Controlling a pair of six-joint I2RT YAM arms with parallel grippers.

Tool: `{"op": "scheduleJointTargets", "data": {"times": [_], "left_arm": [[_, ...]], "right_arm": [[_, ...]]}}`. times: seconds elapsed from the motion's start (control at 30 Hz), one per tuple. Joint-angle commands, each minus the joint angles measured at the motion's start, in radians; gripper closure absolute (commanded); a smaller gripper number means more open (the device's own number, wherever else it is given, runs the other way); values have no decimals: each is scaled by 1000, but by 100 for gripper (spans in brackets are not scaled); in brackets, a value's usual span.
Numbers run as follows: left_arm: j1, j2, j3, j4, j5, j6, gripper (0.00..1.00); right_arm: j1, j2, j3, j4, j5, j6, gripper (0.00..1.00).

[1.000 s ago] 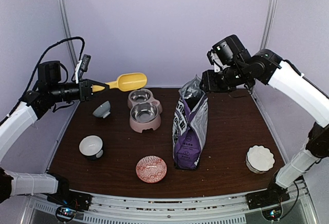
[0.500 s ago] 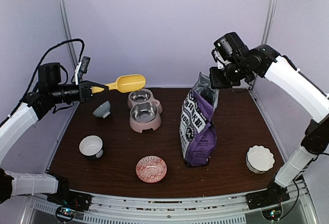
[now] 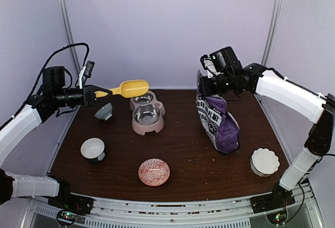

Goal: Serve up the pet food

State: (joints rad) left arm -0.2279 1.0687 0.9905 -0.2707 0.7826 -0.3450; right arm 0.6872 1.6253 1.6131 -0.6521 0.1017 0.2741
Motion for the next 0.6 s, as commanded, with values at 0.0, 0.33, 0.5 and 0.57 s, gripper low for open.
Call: {"op": "scheduleJointTargets", "data": {"times": [0.0,0.33,0.5,0.57], "left_arm": [[7,18,-17,91,36,1,96],[-125,26,-17,20,-9,77,96],[-164,-18,-116,77,-23,15,96],[-169,-50,-155,104,-26,-8,96]], "right_arm": [[104,12,-183,193,-183,65,100],[195,21,-378,346,-193,170,100],[286,117,-394,363,-152,224,100],[328,147,-388,363,-129,242,100]]}}
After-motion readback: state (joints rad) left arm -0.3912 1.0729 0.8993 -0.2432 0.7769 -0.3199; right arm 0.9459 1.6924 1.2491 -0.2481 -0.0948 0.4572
